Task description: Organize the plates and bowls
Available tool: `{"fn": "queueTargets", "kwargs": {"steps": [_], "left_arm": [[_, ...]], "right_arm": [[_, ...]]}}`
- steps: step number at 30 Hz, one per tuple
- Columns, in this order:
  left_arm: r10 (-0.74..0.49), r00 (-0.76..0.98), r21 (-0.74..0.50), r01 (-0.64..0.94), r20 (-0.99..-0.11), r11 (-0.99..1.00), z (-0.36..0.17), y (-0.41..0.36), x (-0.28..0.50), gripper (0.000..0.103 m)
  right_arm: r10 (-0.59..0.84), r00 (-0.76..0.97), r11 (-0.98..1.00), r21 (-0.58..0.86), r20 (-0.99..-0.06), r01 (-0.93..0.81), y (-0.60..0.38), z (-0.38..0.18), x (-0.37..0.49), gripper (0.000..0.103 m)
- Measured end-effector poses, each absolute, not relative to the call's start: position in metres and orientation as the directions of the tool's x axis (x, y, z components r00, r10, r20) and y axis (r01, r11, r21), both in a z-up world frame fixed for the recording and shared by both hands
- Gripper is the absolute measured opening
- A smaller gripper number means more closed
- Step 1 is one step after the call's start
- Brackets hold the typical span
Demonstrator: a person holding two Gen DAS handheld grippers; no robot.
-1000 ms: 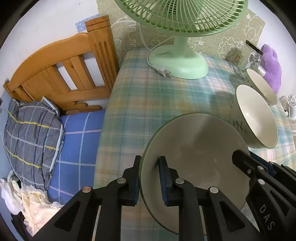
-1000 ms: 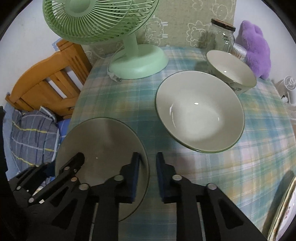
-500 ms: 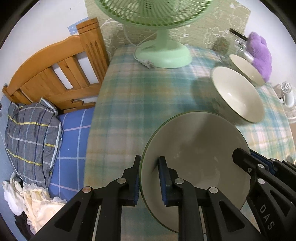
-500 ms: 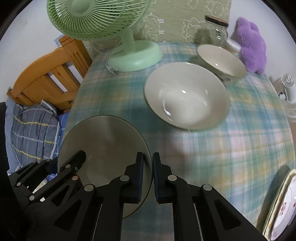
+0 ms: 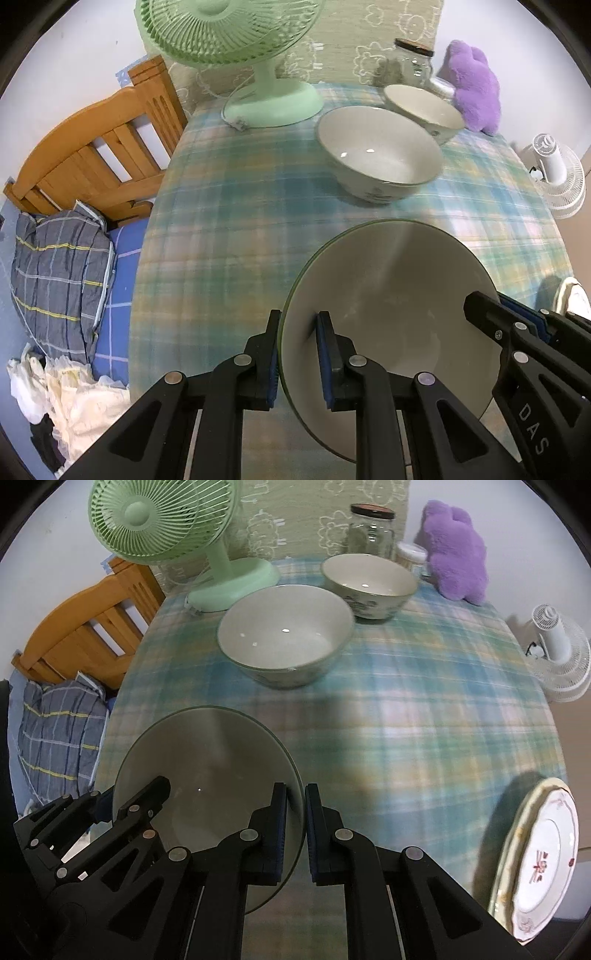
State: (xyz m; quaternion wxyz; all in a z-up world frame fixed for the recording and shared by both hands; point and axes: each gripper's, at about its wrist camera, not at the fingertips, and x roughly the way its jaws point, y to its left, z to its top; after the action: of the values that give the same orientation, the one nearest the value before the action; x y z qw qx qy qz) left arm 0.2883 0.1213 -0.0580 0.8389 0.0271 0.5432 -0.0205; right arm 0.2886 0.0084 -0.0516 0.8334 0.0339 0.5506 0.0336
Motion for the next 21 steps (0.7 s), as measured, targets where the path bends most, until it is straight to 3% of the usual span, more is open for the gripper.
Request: {"fn": "queueTargets", "kwargs": {"steps": [21], "left_arm": [[-0.025, 0.349, 0.005, 0.084, -0.937, 0.996, -0.067, 0.013, 0.229, 0.016]], "right_arm": [[0.076, 0.347, 0.996, 0.088, -0.935, 0.019, -0.107, -0.049, 0.227, 0.013]]}}
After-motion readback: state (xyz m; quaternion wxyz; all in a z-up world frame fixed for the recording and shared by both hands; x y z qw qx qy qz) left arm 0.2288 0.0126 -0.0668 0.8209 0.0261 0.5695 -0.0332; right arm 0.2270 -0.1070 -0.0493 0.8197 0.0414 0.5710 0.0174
